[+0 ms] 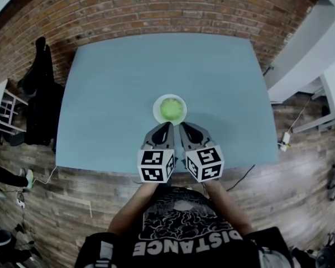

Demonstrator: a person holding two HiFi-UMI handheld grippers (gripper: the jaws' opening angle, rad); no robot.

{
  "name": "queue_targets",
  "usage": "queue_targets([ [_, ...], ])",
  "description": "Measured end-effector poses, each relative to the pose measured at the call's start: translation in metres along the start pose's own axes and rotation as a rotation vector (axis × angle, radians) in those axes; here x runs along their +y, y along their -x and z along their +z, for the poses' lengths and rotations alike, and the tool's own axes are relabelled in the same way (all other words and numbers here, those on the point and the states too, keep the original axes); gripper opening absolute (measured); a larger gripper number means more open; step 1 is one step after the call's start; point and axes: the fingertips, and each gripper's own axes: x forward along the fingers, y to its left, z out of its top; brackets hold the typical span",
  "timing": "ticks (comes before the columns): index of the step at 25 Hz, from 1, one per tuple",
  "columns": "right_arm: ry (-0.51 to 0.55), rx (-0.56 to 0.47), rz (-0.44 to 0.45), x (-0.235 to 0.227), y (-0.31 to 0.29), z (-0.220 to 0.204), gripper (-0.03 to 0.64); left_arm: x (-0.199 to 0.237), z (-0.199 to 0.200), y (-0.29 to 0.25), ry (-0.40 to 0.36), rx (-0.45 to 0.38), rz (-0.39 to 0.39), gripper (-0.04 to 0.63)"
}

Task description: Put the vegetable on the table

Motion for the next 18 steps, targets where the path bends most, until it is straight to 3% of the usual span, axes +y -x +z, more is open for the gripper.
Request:
queue_targets([
  [18, 0.047, -0.007, 0.065, 0.029, 0.029, -0.008, 0.009, -0.021, -0.011, 0.041, -0.018, -0.033, 0.031, 0.000],
])
